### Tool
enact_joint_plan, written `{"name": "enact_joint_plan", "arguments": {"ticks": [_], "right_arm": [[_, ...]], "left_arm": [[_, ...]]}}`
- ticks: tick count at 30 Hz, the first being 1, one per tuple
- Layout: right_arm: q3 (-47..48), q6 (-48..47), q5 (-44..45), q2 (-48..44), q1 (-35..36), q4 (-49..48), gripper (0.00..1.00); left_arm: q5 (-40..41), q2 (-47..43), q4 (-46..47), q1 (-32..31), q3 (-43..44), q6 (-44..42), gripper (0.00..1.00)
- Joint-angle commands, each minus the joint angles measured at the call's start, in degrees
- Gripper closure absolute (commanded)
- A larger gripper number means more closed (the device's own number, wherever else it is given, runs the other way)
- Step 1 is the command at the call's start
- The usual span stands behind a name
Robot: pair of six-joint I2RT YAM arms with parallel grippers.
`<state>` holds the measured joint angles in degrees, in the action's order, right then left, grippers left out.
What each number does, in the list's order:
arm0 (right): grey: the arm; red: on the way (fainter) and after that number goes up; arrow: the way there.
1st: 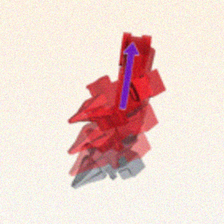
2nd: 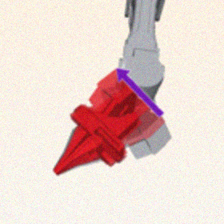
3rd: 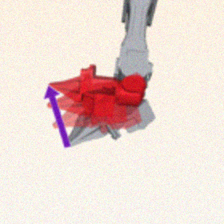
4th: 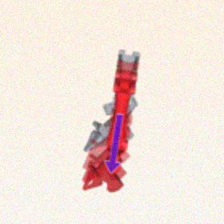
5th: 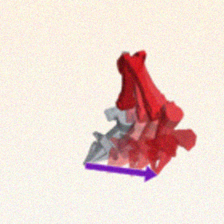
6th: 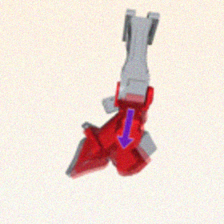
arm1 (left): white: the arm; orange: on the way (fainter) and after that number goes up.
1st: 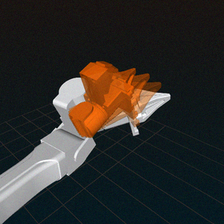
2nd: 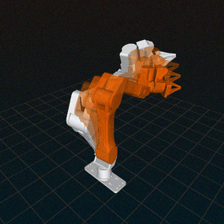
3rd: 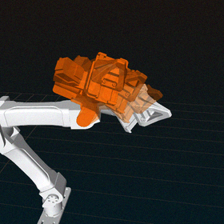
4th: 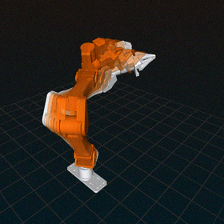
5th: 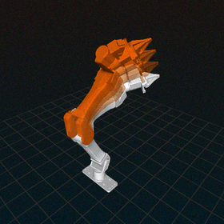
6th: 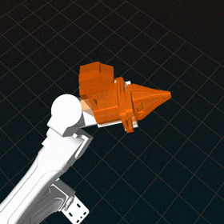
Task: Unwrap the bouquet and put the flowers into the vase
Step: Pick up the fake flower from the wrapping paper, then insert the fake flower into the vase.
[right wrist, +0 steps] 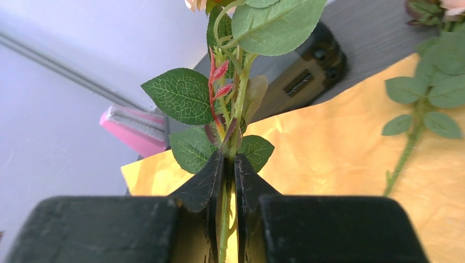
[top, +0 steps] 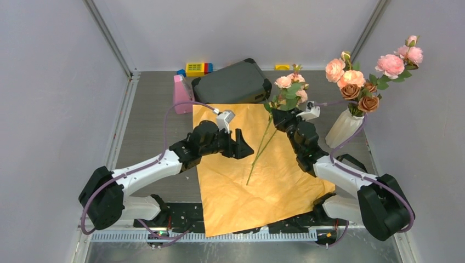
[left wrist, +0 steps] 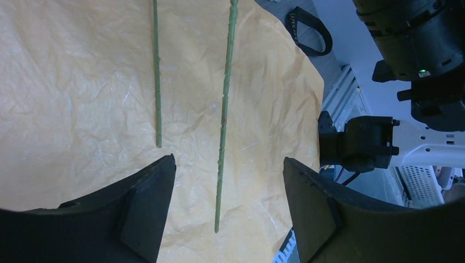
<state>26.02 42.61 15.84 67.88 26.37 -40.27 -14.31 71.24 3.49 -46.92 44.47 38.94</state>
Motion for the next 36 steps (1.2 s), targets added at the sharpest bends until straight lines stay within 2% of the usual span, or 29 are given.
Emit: {"name": "enact_joint_plan", "arguments": {"ticks": [1, 9, 13, 16, 21, 22, 25, 28, 30, 36], "right_arm": [[3.8, -3.1, 3.3, -3.8, 3.8, 0.6, 1.0], [6.6, -4.9, 3.8, -7.0, 10.2, 3.5, 1.0], [8.2, -5.9, 3.8, -7.6, 12.9, 3.9, 1.0], [9.0, -6.4, 3.6, -7.3, 14.1, 3.9, 1.0], [10.5, -6.9, 2.2, -6.4, 14.7, 5.0, 1.0], [10.9, -7.2, 1.8, -6.4, 14.7, 5.7, 1.0], [14.0, -7.7, -0.2, -5.7, 14.8, 10.2, 0.95], [16.2, -7.7, -1.8, -5.0, 14.8, 13.7, 0.76], [17.9, -7.3, -2.6, -4.4, 14.8, 18.0, 0.68], [22.4, -6.0, -6.5, -1.6, 14.7, 22.5, 0.55]], "left_arm": [[-3.2, 2.3, 9.1, -0.4, -1.6, 3.4, 0.26], [-3.3, 5.4, 9.7, -1.8, -0.3, 3.8, 0.28], [-3.2, 6.1, 9.7, -2.1, 0.2, 3.9, 0.33], [-3.6, 6.4, 9.7, -2.3, 0.4, 3.9, 0.59], [-5.1, 6.1, 11.7, -2.7, 0.0, 3.3, 0.95], [-5.1, 5.9, 12.4, -2.8, -0.4, 2.9, 1.0], [-4.6, 4.4, 15.3, -3.3, -2.2, 2.2, 1.0], [-3.4, 2.4, 18.2, -3.4, -4.4, 1.8, 1.0], [-2.4, 0.8, 19.6, -3.5, -5.7, 1.5, 1.0], [-1.5, -2.2, 19.5, -3.6, -7.4, 0.2, 1.0]]}}
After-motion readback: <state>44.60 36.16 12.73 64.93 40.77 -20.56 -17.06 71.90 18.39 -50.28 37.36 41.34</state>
